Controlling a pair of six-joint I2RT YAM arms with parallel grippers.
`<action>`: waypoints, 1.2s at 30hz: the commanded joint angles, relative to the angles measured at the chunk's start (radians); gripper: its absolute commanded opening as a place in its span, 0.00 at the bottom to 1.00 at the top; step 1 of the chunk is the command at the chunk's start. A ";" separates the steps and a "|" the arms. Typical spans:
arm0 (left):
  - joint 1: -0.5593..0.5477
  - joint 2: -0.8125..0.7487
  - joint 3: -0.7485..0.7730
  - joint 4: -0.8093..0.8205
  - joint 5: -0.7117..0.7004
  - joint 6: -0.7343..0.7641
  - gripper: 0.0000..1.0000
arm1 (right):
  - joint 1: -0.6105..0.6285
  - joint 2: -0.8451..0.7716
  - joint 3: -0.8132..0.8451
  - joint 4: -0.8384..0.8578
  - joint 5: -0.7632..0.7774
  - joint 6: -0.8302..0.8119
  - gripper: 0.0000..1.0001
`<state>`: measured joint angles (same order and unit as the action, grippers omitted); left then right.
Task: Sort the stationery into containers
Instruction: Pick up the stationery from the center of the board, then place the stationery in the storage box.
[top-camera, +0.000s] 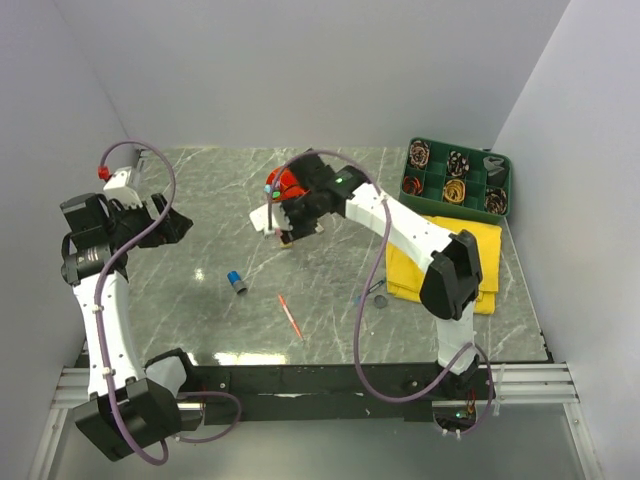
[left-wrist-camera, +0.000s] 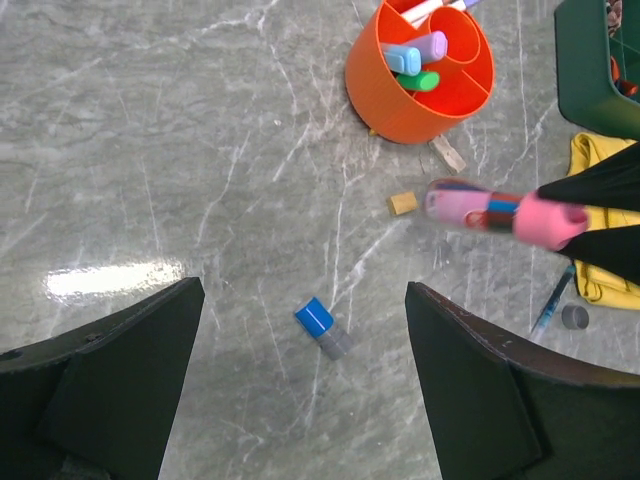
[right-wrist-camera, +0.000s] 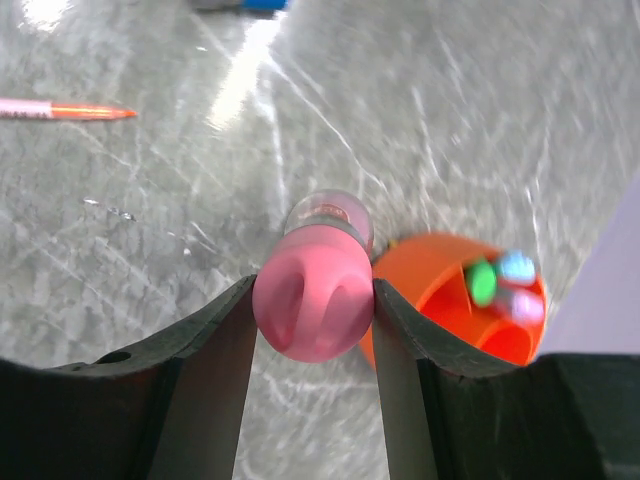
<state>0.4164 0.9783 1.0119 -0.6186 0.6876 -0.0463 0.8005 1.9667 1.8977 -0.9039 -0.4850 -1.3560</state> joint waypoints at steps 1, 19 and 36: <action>0.015 0.013 0.056 0.049 0.030 -0.018 0.88 | -0.062 -0.065 0.043 0.091 -0.099 0.197 0.00; 0.041 0.008 0.013 0.062 0.052 -0.027 0.89 | -0.205 0.170 0.529 0.155 -0.006 0.552 0.00; 0.056 0.007 -0.024 0.082 0.053 -0.033 0.89 | -0.227 0.261 0.531 0.154 0.048 0.535 0.00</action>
<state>0.4644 0.9985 0.9943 -0.5835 0.7185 -0.0681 0.5880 2.2265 2.4145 -0.7967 -0.4465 -0.8196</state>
